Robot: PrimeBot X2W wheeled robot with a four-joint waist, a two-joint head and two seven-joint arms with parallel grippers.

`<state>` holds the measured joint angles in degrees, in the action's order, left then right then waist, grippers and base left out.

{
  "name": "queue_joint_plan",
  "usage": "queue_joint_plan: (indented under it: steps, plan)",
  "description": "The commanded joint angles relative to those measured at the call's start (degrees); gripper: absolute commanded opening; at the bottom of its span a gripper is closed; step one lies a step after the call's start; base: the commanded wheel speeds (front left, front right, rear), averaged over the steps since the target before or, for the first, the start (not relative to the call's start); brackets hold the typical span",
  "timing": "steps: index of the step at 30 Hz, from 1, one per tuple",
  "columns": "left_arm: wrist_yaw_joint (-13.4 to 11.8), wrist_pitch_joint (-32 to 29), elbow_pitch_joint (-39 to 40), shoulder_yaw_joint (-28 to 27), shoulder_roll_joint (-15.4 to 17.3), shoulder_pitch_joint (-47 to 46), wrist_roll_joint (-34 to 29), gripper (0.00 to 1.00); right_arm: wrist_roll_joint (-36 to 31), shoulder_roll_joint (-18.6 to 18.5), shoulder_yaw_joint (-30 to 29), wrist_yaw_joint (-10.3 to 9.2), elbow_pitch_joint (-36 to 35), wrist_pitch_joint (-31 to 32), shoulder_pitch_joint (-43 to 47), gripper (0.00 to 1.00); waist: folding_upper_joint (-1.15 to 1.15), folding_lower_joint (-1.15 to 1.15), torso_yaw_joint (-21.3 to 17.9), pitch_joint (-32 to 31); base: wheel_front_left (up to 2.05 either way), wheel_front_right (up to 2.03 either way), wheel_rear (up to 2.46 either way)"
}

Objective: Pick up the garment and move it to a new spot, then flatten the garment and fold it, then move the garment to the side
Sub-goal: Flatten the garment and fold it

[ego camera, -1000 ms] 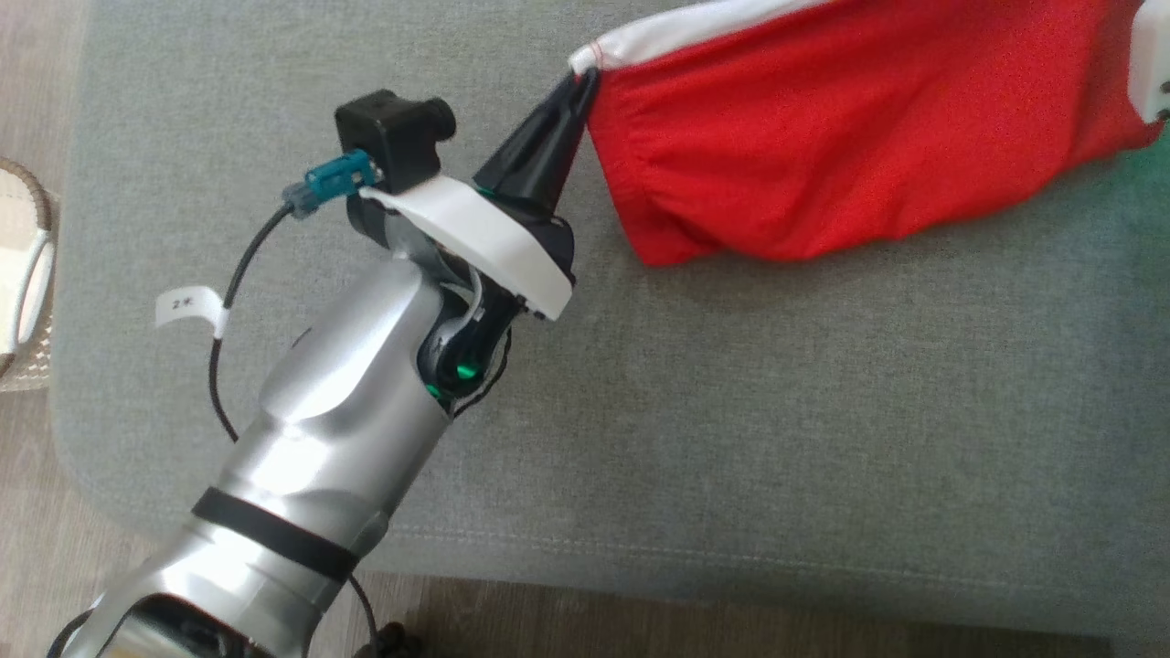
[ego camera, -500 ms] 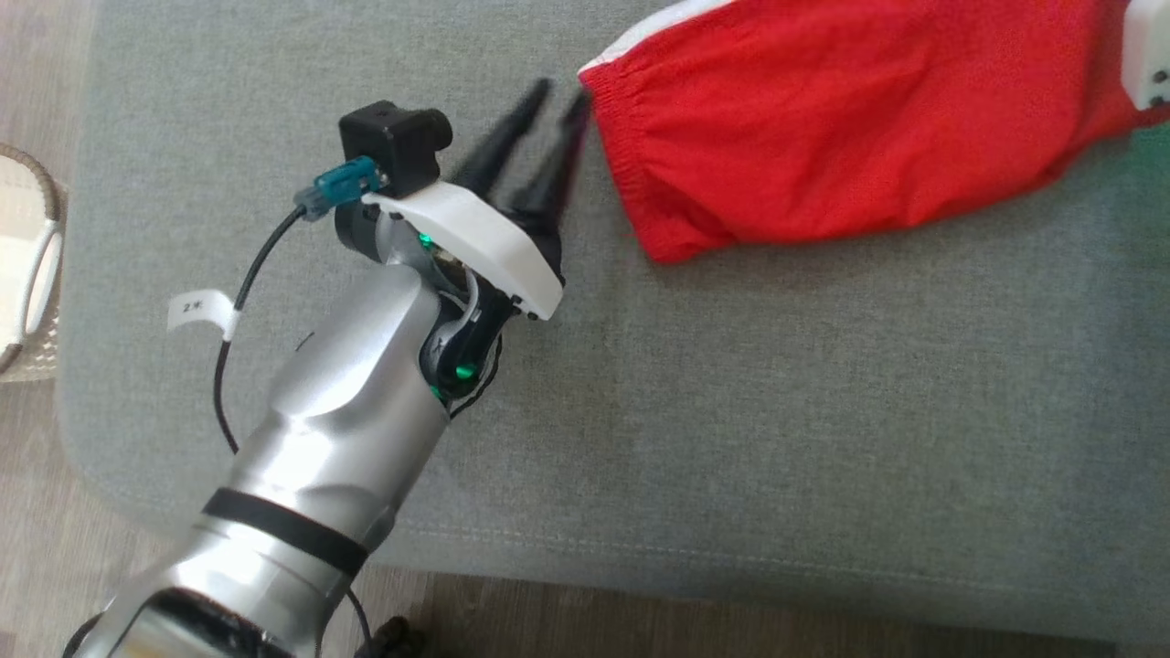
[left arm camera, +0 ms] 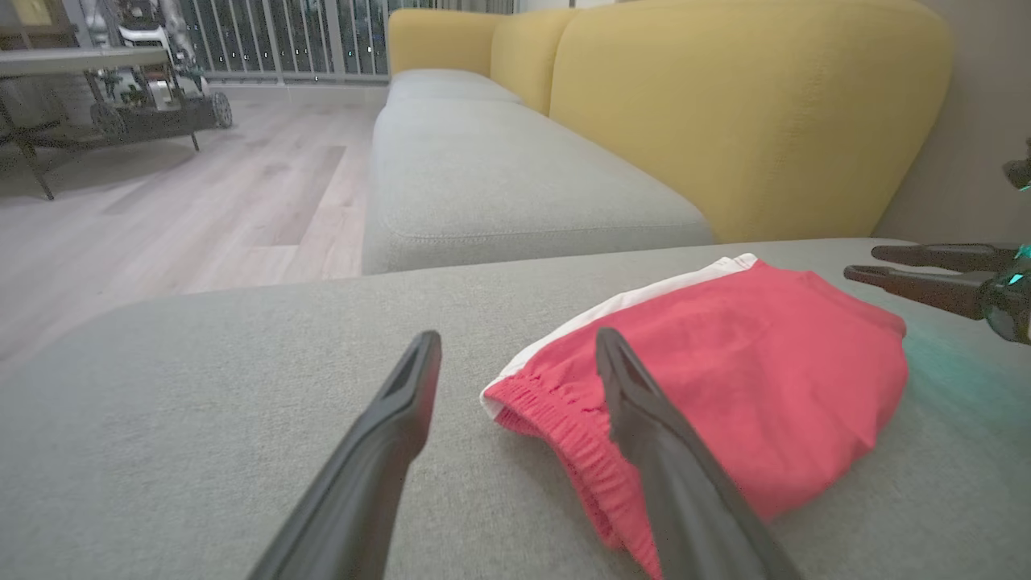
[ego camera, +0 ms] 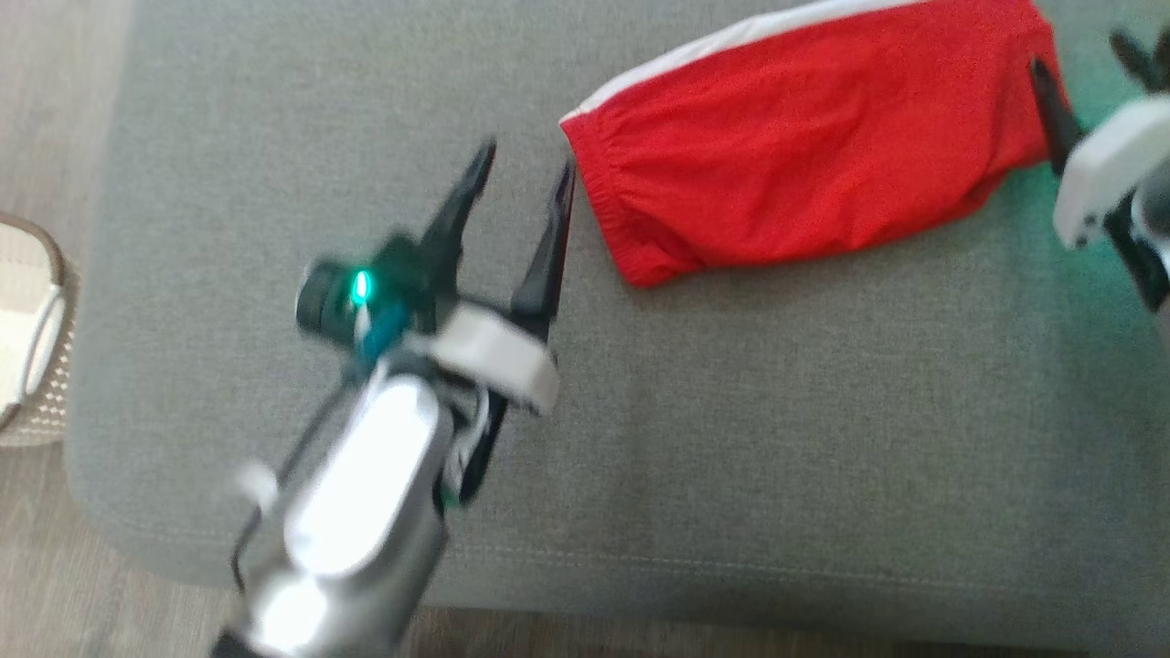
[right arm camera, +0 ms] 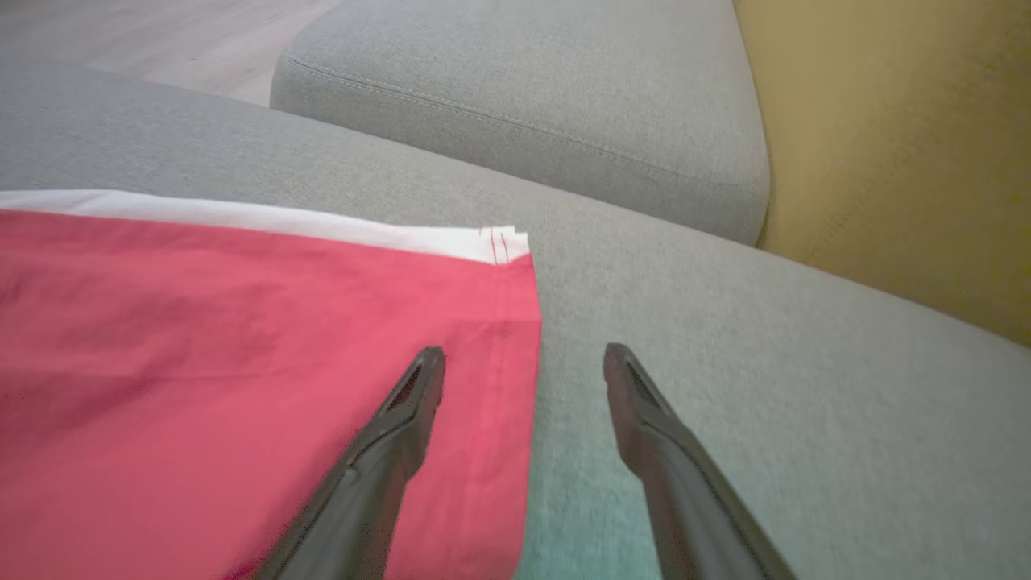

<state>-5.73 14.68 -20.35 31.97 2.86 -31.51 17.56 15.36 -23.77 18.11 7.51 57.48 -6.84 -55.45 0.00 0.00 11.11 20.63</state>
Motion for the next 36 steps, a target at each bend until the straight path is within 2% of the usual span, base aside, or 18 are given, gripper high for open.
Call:
queue_joint_plan:
  steps: [1, 3, 8, 12, 18, 24, 30, 31, 32, 33, 34, 35, 36]
  plan:
    - [-1.1, 0.3, 3.6, -2.8, 1.3, 0.9, -1.4, 1.00, 0.6, 0.2, -0.4, -0.02, -1.2, -0.7, 0.7, 1.00, 0.00, 0.00, 0.4, -1.7, 0.00, 0.00, 0.00]
    - [-2.7, 0.3, 7.2, -3.5, 1.0, 4.7, -3.6, 1.00, 0.8, 0.4, -1.3, -0.02, -0.7, -0.9, 2.3, 1.00, 0.00, 0.00, 0.9, -2.8, 0.00, 0.00, 0.00]
    - [-4.6, 0.3, 15.0, -4.6, 0.3, 12.8, -4.7, 1.00, 1.0, 0.5, -4.0, -0.02, 1.6, -0.8, 3.2, 1.00, 0.00, 0.00, 3.2, -4.6, 0.00, 0.00, 0.00]
    - [-6.9, 0.3, 21.6, -4.3, 0.1, 18.1, -7.6, 1.00, -0.3, -0.4, -6.4, -0.02, 6.0, 0.3, 1.7, 1.00, 0.00, 0.00, 6.2, -4.2, 0.00, 0.00, 0.00]
    - [-6.9, 0.3, 24.9, -2.2, 0.0, 20.8, -9.6, 1.00, -2.1, -2.5, -9.6, -0.02, 10.7, 0.8, -1.3, 1.00, 0.00, 0.00, 9.4, -2.2, 0.00, 0.00, 0.00]
    - [-7.3, 0.3, 25.6, -0.9, 0.0, 20.5, -9.0, 1.00, -5.1, -4.6, -13.3, -0.02, 14.8, 3.0, -3.8, 1.00, 0.00, 0.00, 11.9, -0.4, 0.00, 0.00, 0.00]
    - [-7.7, 0.3, 25.4, -0.8, 0.0, 20.0, -9.2, 1.00, -7.3, -2.5, -16.4, -0.02, 16.2, 9.9, -2.8, 1.00, 0.00, 0.00, 12.2, -0.1, 0.00, 0.00, 0.00]
    - [-7.7, 0.3, 25.3, -0.8, 0.0, 19.9, -9.2, 1.00, -7.6, -2.2, -16.9, -0.02, 16.2, 11.1, -2.5, 0.92, 0.00, 0.00, 12.1, -0.1, 0.00, 0.00, 0.00]
    - [-7.7, 0.3, 25.2, -0.7, 0.0, 19.7, -9.4, 1.00, -8.0, -2.0, -17.5, -0.02, 16.3, 12.6, -2.1, 0.80, 0.00, 0.00, 12.0, -0.2, 0.00, 0.00, 0.00]
    - [-7.7, 0.3, 25.1, -0.7, 0.0, 19.6, -9.6, 1.00, -8.3, -1.6, -17.8, -0.02, 16.3, 13.9, -1.7, 0.62, 0.00, 0.00, 12.0, -0.3, 0.00, 0.00, 0.00]
    - [-7.7, 0.3, 25.1, -0.7, 0.0, 19.4, -9.7, 1.00, -8.6, -1.2, -18.2, -0.02, 16.4, 14.5, -1.4, 0.21, 0.00, 0.00, 11.8, -0.4, 0.00, 0.00, 0.00]
    - [-7.7, 0.3, 25.0, -0.7, 0.0, 19.3, -9.7, 1.00, -8.7, -0.8, -18.6, -0.02, 16.4, 14.7, -1.2, 0.00, 0.00, 0.00, 11.7, -0.6, 0.00, 0.00, 0.00]
    - [-7.7, 0.3, 25.0, -0.8, 0.0, 19.2, -9.9, 1.00, -8.9, -0.5, -19.0, -0.02, 16.4, 14.8, -1.1, 0.00, 0.00, 0.00, 11.4, -0.8, 0.00, 0.00, 0.00]
